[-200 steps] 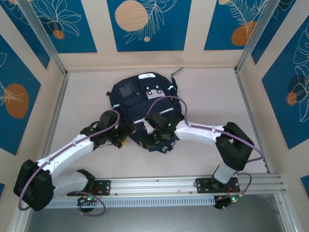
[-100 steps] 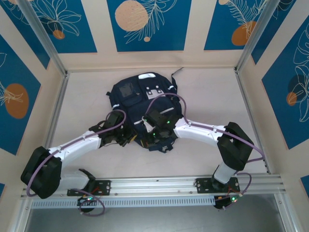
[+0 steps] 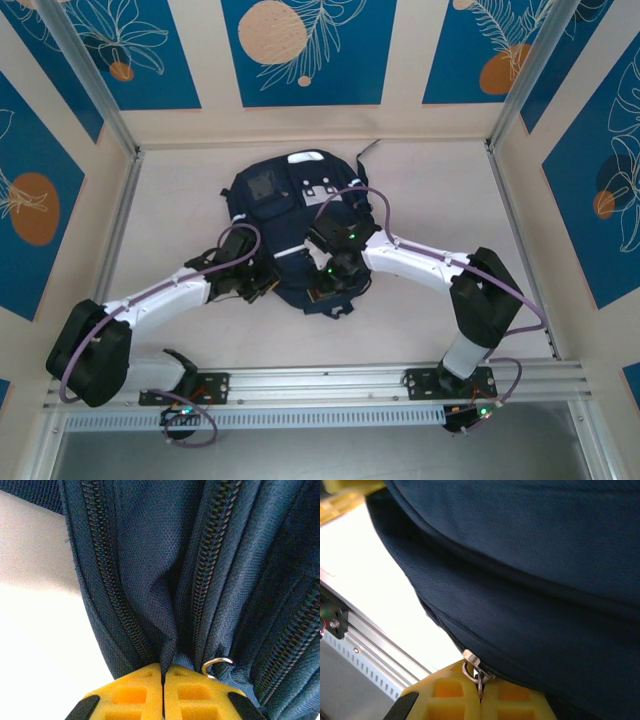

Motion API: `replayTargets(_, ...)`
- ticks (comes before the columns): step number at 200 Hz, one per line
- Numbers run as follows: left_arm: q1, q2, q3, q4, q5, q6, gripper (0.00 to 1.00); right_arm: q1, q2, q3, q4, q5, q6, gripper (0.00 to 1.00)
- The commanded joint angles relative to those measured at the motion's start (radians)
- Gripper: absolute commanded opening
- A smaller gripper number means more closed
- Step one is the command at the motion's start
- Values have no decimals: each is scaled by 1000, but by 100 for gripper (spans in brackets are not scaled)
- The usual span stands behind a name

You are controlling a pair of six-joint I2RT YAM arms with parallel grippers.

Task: Pack the student bag
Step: Zip the student bag at the center of the table.

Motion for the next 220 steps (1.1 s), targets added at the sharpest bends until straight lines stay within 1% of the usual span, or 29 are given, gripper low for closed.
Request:
replayTargets(1,41,0,13,-88,-123,42,7,-31,-16,14,-113,-23,-47,0)
replayTargets(35,98,-37,16,-127,-137,86,8,-91,-68,-52,-79,2,-40,0)
replayTargets(85,213,-85,56,-207,-162,180,8,-173,-146,-171,46,34,-9,0)
replayTargets(113,285,-92,110,-261,-187,227,10,-186,-193,-249,191,74,20,0)
replayTargets(123,302,-95,124,-276,-199,233,10,-186,-211,-280,261,67,28,0)
replayTargets(142,334,-99,142,-297,-207,246,11,-148,-222,-321,388,60,46,0)
replayTargets(148,335,-98,148,-303,-199,249,14,-124,-218,-333,432,72,58,0)
replayTargets(154,336,-98,154,-306,-181,255,19,-101,-211,-343,479,82,75,0)
replayTargets(166,331,-100,155,-290,-103,260,42,-64,-192,-373,576,100,136,0)
replayTargets(174,323,-101,153,-292,-52,242,53,-46,-174,-394,643,99,181,0)
replayTargets(179,315,-105,152,-296,-23,226,58,-36,-162,-403,677,98,206,0)
replayTargets(191,272,-131,150,-308,10,187,66,-20,-125,-411,738,90,250,0)
replayTargets(205,188,-173,153,-329,-19,128,72,1,-90,-400,779,86,284,0)
replayTargets(220,106,-200,153,-336,-44,53,76,24,-59,-389,819,90,316,0)
